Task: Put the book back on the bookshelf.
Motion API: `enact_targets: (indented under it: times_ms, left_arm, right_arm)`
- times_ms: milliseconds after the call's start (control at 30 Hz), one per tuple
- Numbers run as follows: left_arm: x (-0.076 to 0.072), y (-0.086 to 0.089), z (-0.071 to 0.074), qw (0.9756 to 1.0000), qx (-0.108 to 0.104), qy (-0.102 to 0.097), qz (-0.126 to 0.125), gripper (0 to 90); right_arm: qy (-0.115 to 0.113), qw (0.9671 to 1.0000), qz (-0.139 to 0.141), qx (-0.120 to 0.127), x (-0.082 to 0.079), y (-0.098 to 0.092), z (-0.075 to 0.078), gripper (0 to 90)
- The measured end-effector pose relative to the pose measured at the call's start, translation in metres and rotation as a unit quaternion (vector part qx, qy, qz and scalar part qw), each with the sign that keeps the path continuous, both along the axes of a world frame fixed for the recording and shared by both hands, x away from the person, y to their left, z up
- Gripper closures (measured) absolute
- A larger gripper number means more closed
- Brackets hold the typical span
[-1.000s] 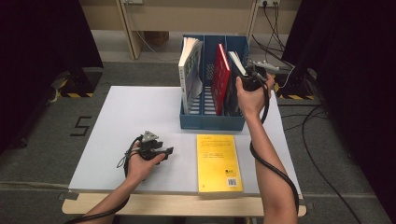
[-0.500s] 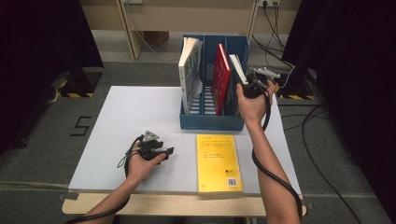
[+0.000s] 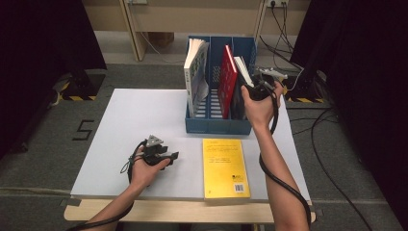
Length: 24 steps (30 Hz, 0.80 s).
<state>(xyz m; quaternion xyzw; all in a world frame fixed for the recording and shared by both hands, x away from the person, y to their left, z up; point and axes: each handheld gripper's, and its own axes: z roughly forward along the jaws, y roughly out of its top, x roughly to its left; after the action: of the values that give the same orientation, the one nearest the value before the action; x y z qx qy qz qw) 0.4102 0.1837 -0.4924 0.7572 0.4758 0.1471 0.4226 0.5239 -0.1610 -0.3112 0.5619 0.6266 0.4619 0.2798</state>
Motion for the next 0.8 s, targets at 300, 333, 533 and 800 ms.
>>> enact_targets:
  times_ms: [300,333,533,800]
  left_arm:
    - [0.000,0.000,-0.001,1.0000,0.000,0.001,0.001,42.0]
    - [0.000,0.000,-0.001,1.0000,0.001,0.000,0.001,42.0]
    - [-0.001,0.000,-0.001,1.0000,0.002,0.001,0.000,42.0]
    - [0.000,-0.001,-0.002,1.0000,0.002,0.003,-0.002,41.9]
  right_arm:
    - [0.023,0.9996,0.001,-0.019,0.009,0.002,0.004,69.0]
    - [0.023,0.9995,0.003,-0.021,0.010,0.002,0.005,69.0]
    - [0.038,0.9987,0.003,-0.033,0.013,0.003,0.006,70.0]
    - [0.053,0.9971,0.003,-0.055,0.018,0.006,0.009,72.2]
